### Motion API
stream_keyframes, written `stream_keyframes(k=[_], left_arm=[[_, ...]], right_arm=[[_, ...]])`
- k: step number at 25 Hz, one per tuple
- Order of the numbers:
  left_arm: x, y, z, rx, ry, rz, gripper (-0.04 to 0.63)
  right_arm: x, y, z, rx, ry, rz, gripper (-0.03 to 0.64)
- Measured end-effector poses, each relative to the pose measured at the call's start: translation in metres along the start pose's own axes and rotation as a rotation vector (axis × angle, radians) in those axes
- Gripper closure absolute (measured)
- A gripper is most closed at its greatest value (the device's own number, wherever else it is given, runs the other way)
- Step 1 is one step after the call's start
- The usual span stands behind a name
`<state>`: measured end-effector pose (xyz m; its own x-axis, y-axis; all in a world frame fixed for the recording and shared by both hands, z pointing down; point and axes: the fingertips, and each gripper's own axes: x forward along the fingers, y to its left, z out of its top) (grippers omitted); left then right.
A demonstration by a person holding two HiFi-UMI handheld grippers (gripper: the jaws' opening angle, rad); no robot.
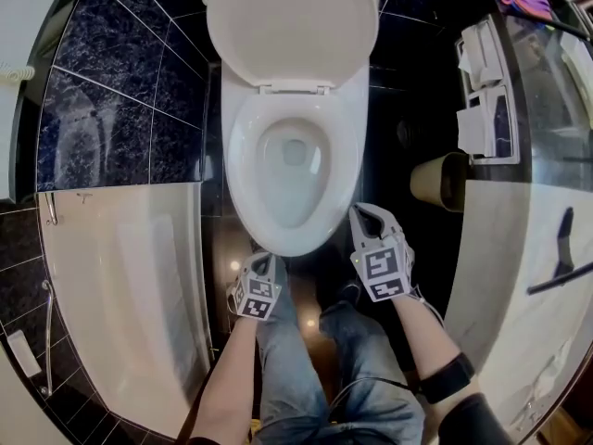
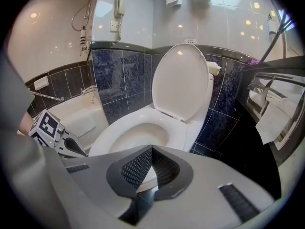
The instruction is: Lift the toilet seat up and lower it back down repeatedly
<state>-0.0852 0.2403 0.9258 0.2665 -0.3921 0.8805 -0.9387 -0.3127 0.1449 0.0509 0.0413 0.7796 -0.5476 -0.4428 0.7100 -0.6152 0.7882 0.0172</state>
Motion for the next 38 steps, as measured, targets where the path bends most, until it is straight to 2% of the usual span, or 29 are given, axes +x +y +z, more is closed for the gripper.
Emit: stream_keyframes(k=[4,8,16,21,27,31,38], left_arm=[[-0.021,0.001,0.021,-0.024,-0.045,0.009,0.595],[-0.075,0.006,0.071,-0.038,-0.134,0.035,0.595],[-0.269,0.007,0.213,-0.042,-0.353,0.098,0.595],[-0.377,0.012,0.274,-0.049,-0.484,0.154,0.595],[-0.468,-0.002,0.310,-0.059,-0.584,0.146,0.595],[-0.502,-0.008,0.321,-0.038,-0.623,0.157,0.595],[-0.537,-0.009,0.326,-0.048,-0.678,0.176,0.595]], right_arm=[[-0.011,0.005,0.011,0.009,0.005,0.002,0.598],[-0.039,0.007,0.042,0.022,-0.009,-0.002,0.598],[-0.154,0.002,0.157,0.078,-0.095,-0.013,0.598],[-0.224,-0.003,0.227,0.114,-0.182,-0.002,0.598],[-0.292,0.007,0.275,0.105,-0.263,0.021,0.598],[-0.323,0.008,0.277,0.102,-0.287,-0.003,0.598],[-0.356,0.007,0.278,0.127,-0.306,-0.032,0.598]])
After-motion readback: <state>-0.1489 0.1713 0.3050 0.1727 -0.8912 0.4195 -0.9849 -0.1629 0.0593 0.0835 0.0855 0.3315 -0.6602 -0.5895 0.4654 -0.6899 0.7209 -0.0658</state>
